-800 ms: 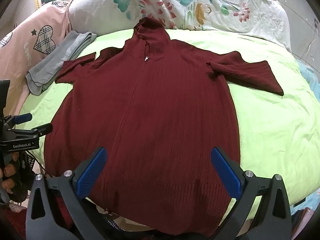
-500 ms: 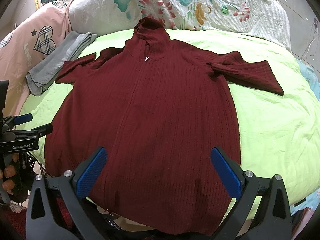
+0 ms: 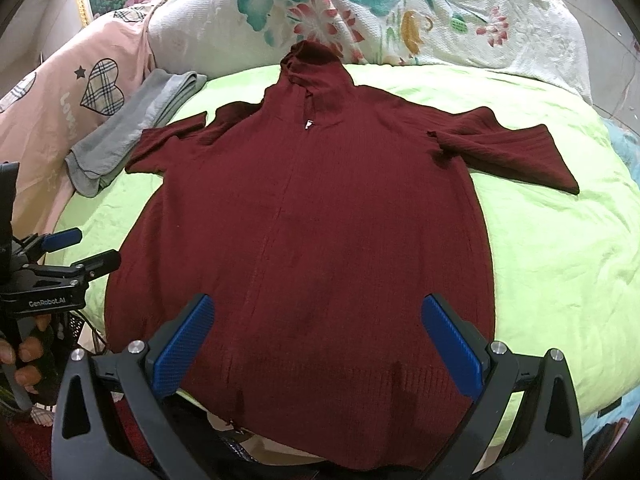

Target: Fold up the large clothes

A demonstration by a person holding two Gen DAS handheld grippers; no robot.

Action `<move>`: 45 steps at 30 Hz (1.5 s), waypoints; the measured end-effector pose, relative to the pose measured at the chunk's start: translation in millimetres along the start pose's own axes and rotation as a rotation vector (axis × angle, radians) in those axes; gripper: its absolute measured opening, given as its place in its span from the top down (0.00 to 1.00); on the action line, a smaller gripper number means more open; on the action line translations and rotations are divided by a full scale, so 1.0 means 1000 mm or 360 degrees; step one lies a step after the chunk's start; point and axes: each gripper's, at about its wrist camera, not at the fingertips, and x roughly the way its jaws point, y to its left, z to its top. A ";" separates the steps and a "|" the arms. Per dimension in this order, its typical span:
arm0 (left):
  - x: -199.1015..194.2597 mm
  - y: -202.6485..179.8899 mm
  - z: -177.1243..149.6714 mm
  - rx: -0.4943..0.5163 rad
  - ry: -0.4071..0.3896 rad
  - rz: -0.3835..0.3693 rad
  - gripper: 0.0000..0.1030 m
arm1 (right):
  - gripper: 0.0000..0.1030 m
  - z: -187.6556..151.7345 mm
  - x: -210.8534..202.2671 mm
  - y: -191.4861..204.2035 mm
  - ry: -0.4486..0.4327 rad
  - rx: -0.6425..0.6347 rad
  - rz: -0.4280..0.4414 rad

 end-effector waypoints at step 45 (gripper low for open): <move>0.033 0.000 0.022 -0.0033 0.0015 -0.0143 0.03 | 0.35 0.029 0.025 -0.042 -0.0031 0.0152 -0.0068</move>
